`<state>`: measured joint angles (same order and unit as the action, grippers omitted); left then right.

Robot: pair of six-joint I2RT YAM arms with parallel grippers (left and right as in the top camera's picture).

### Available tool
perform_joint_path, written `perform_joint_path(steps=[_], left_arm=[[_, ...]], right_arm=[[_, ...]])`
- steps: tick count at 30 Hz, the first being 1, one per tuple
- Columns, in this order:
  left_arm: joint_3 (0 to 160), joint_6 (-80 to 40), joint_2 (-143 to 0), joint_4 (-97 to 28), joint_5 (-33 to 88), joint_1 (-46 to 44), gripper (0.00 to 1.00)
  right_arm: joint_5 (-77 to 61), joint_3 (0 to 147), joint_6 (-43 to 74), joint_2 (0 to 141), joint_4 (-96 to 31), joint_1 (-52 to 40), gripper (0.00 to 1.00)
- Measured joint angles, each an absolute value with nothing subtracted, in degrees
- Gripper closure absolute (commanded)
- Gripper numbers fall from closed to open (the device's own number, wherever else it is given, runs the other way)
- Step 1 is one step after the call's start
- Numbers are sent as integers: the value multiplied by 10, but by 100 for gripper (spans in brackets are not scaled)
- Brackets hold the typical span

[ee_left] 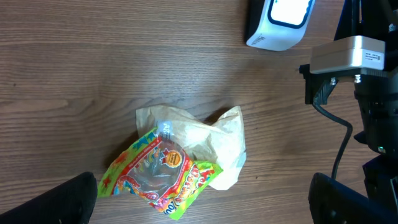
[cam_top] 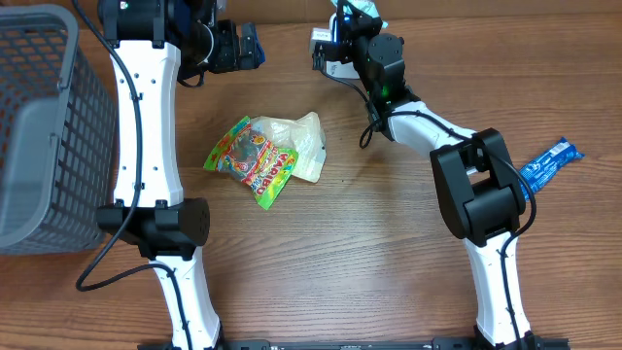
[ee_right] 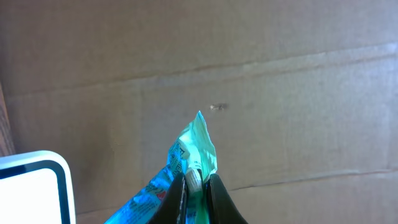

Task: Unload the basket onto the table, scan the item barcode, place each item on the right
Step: 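Hold the wipes pack barcode over the white scanner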

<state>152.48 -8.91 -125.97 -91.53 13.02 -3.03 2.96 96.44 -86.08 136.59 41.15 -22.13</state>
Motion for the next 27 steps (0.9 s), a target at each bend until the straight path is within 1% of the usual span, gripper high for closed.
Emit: perform_joint_path(steps=[4,10,16,27], left_arm=[[1525,-89,-1260,-915,130,-30,0],[1525,-89,-1260,-915,130,-30,0],[1525,-89,-1260,-915,130,-30,0],[1525,-89,-1260,-915,130,-30,0]], right_arm=[[29,964,-873,1367,447,-221,96],[27,964,-879,1368,437,-221,96],[-3,964,-882,1369,429,-222,96],[-28,964,-951,1404,462,-222,96]])
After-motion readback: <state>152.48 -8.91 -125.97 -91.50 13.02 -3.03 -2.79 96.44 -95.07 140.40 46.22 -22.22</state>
